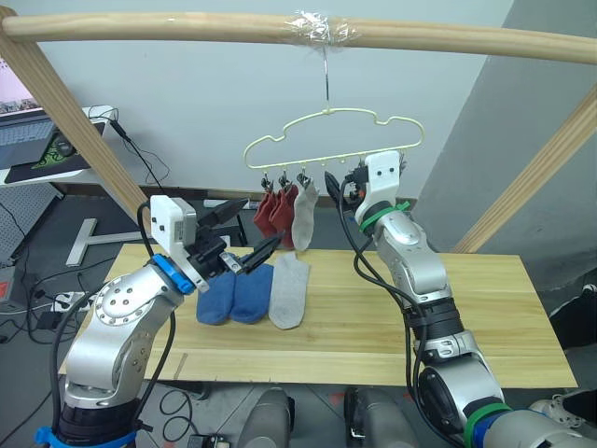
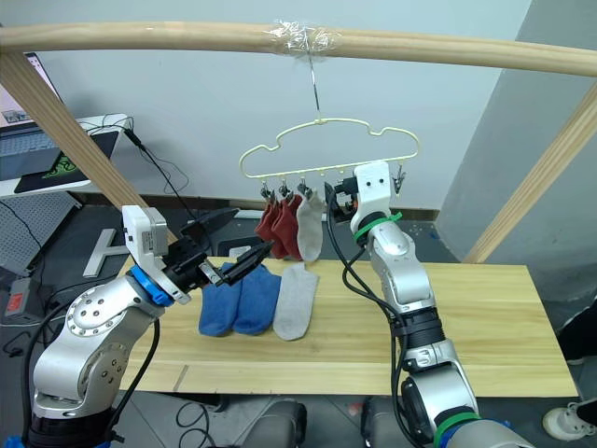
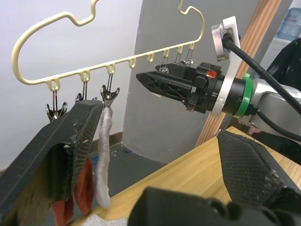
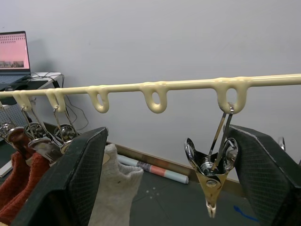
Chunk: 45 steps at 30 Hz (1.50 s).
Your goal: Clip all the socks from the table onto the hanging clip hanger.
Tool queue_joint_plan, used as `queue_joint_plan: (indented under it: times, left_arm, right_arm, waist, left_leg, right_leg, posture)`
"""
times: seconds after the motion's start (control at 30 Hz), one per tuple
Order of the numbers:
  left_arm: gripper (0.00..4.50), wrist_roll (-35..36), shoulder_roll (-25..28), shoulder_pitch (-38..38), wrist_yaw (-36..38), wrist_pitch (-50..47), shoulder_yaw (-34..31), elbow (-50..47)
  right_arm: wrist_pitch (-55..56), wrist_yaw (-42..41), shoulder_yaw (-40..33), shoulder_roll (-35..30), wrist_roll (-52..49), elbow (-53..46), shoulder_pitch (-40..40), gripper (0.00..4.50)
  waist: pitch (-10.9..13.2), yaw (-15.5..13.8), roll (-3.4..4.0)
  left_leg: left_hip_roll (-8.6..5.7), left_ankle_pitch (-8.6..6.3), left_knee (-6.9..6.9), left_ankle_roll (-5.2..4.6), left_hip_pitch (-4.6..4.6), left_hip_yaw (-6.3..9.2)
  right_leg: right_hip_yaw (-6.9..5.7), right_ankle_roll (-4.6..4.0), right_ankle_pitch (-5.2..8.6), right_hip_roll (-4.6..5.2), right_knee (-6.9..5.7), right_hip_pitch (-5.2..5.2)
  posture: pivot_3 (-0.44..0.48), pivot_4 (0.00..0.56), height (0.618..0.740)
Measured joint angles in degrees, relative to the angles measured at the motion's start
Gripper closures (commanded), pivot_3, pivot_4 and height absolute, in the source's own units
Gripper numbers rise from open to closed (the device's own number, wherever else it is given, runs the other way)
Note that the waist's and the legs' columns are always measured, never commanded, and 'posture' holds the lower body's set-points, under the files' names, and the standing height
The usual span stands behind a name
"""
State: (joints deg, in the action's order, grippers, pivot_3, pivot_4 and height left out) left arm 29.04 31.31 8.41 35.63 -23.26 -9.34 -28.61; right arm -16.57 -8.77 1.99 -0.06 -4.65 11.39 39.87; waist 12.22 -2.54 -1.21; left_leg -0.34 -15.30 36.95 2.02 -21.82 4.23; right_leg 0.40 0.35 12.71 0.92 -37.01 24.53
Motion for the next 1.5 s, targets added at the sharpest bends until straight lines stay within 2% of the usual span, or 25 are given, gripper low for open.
queue_joint_plan:
  times: [0.13,0.23,0.47,0.53,0.6,1.1,1.2,1.3,1.4,1.5]
  left_arm:
    - [0.00,0.0,0.0,0.3,0.0,0.0,0.0,0.0]
    - [0.00,0.0,0.0,0.2,0.0,0.0,0.0,0.0]
    - [0.00,0.0,0.0,0.1,0.0,0.0,0.0,0.0]
    - [0.00,0.0,0.0,0.1,0.0,0.0,0.0,0.0]
    - [0.00,0.0,0.0,-0.2,0.0,0.0,0.0,-0.1]
    - [0.00,-0.6,-0.1,-3.9,-0.2,0.0,0.4,-0.2]
    - [0.00,-4.1,-2.0,-6.8,-2.8,-0.1,2.2,3.5]
    - [0.00,-8.4,-4.2,-6.4,-6.1,-0.1,6.2,7.6]
    - [0.00,-15.5,-5.2,-5.4,-7.1,2.7,12.8,15.7]
    - [0.00,-19.0,-8.4,-4.1,-8.2,5.7,15.5,23.1]
  right_arm:
    - [0.0,0.0,-0.1,0.0,0.0,0.1,0.0,0.40]
    - [0.0,0.0,-0.2,0.1,-0.1,0.1,0.0,0.98]
    - [0.0,0.0,-0.3,0.0,-0.7,0.1,0.0,3.52]
    - [0.0,0.0,-0.3,-0.1,-0.7,0.1,0.0,4.09]
    - [-0.1,0.0,-0.4,-0.1,-0.7,0.2,0.0,4.46]
    - [-1.1,-0.3,-0.6,-1.2,-0.8,-0.1,-0.1,4.47]
    - [-3.3,-1.7,-0.7,-2.6,-1.2,-1.0,-0.5,4.47]
    - [-5.6,-3.2,-0.7,-3.2,-1.8,-2.2,-0.5,4.47]
    - [-6.7,-4.1,-0.6,-3.7,-2.3,-3.1,-0.5,4.47]
    - [-7.4,-4.5,-0.7,-4.2,-2.4,-3.4,-0.5,4.47]
  waist:
    - [0.0,0.0,0.00]
    - [0.0,0.0,0.00]
    - [0.0,0.0,-0.01]
    - [0.0,0.0,-0.01]
    - [0.0,0.0,-0.01]
    - [-0.1,0.0,-0.02]
    - [-0.1,0.2,-0.01]
    - [-0.1,0.1,-0.06]
    - [-0.1,0.3,-0.04]
    - [-0.1,0.8,-0.04]
  left_leg:
    - [0.00,0.00,0.00,0.00,0.00,0.00]
    - [0.00,0.00,0.00,0.00,0.00,0.00]
    - [0.00,0.00,0.01,0.00,0.00,0.00]
    - [0.00,0.00,0.01,0.00,0.00,-0.01]
    - [0.00,0.00,0.01,0.00,0.00,-0.01]
    - [-0.01,0.00,0.01,0.01,0.04,-0.07]
    - [-0.02,0.00,0.03,0.00,0.03,-0.08]
    - [-0.04,0.01,0.09,0.00,0.05,-0.06]
    - [-0.05,0.01,0.08,-0.01,0.14,-0.13]
    - [-0.02,0.01,0.08,-0.01,0.11,-0.11]
  right_leg:
    - [0.00,0.00,0.00,0.00,0.00,0.00]
    - [0.00,0.00,0.00,0.00,0.00,0.00]
    - [0.00,0.00,0.00,0.00,-0.02,0.00]
    - [0.00,0.00,0.00,0.00,-0.02,0.00]
    - [0.01,-0.01,-0.01,0.00,-0.02,0.00]
    - [0.06,-0.01,-0.01,0.00,-0.06,0.00]
    - [0.07,-0.01,-0.02,0.01,-0.06,0.00]
    - [0.05,0.01,-0.03,0.00,-0.09,-0.04]
    - [0.05,0.02,-0.03,-0.03,-0.10,-0.11]
    - [0.05,0.02,-0.04,-0.01,-0.08,-0.10]
  posture:
    - [0.190,0.181,0.740]
    - [0.190,0.180,0.740]
    - [0.192,0.175,0.740]
    - [0.193,0.171,0.740]
    - [0.193,0.171,0.740]
    - [0.164,0.157,0.740]
    - [0.157,0.154,0.740]
    - [0.147,0.159,0.740]
    - [0.138,0.160,0.740]
    - [0.121,0.165,0.740]
